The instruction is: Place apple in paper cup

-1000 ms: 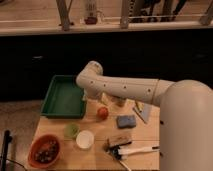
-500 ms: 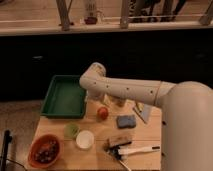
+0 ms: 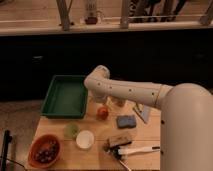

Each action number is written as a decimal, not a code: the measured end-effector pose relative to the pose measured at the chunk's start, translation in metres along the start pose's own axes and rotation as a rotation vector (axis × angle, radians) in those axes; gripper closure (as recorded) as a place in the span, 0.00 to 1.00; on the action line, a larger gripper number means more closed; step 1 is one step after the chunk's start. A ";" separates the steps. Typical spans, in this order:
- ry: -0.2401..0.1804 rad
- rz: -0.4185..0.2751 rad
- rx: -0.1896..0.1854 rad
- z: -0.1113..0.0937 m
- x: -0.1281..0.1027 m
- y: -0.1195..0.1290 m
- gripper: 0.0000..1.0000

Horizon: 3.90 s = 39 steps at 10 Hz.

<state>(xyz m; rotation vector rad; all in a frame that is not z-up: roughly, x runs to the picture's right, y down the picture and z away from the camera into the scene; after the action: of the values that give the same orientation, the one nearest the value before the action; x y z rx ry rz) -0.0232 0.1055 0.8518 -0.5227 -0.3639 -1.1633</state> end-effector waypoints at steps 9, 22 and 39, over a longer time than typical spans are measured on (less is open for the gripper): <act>-0.076 0.033 -0.032 0.032 -0.012 0.015 0.20; -0.077 0.035 0.003 0.019 -0.004 0.021 1.00; -0.125 -0.020 0.113 -0.081 -0.011 0.012 1.00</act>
<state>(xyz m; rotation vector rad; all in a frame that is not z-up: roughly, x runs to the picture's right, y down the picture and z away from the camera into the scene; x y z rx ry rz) -0.0160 0.0721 0.7770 -0.4950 -0.5406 -1.1254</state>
